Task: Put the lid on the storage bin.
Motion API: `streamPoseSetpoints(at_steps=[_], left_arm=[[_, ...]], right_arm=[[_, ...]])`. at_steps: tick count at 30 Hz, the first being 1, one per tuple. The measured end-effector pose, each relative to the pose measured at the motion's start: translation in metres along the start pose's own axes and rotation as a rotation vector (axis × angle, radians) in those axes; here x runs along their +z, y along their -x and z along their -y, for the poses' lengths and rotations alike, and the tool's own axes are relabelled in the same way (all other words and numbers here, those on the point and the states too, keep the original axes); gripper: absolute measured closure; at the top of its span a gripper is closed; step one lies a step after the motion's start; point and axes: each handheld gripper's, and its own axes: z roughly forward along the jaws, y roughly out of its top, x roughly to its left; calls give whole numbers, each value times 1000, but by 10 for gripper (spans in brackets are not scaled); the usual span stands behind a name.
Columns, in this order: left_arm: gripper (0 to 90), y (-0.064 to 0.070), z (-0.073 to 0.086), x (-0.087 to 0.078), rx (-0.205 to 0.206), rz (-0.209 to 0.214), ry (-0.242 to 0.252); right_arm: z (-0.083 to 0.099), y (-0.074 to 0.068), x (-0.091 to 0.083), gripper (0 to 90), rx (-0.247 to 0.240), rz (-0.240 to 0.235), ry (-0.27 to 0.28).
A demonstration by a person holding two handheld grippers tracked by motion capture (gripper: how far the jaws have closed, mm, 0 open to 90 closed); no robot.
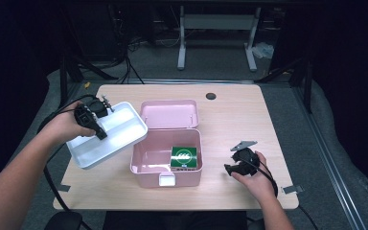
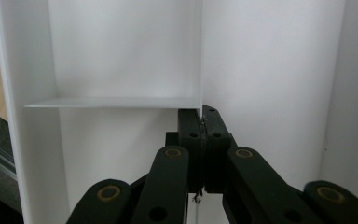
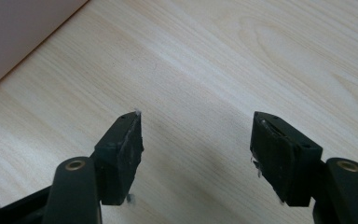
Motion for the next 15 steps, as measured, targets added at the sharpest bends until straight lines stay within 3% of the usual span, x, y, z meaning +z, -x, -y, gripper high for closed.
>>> streamPoseSetpoints(at_steps=[5,15], left_arm=[[891,10,-19,-4,67,1,24],[890,30,-55,2,142,17,13]], right_arm=[[1,1,1,336,2,0,-1],[1,0,2,336,-4,-1,-2]])
